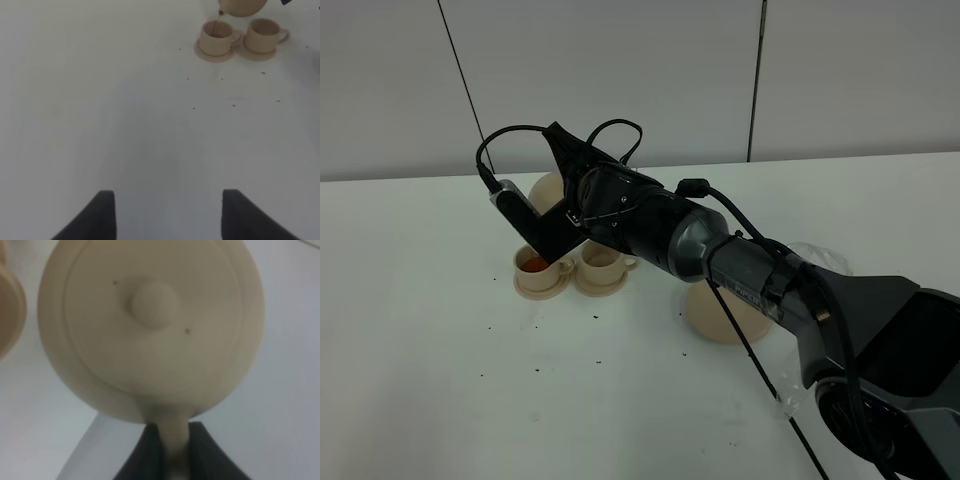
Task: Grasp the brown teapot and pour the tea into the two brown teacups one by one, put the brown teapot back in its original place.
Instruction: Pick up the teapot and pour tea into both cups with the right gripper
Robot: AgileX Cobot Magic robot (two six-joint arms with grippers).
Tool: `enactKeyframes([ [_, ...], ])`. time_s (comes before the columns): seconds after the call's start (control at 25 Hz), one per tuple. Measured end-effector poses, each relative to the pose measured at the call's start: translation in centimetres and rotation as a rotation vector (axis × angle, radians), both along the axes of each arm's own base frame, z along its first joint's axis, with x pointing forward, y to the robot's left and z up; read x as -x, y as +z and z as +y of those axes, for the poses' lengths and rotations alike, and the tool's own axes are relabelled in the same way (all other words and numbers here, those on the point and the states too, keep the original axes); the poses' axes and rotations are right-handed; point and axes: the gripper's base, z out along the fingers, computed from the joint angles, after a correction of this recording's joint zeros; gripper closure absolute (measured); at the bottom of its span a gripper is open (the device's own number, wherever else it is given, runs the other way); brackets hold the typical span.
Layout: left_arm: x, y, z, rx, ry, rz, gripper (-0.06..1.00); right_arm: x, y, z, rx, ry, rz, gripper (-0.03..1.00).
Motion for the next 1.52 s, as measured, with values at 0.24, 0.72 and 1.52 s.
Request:
enactKeyframes([
  [0.24, 0.0, 0.0, 0.0, 0.001, 0.001, 0.0, 0.41, 0.0, 0.04, 0.06, -0.002, 0.007, -0.004, 0.88],
  [0.72, 0.0, 0.0, 0.0, 0.001, 0.001, 0.0, 0.41, -0.01, 0.08, 0.11, -0.002, 0.014, -0.01, 0.88],
  [1.52, 0.0, 0.0, 0.0, 0.001, 0.001, 0.0, 0.41, -0.02, 0.11, 0.15, -0.004, 0.017, -0.013, 0.88],
])
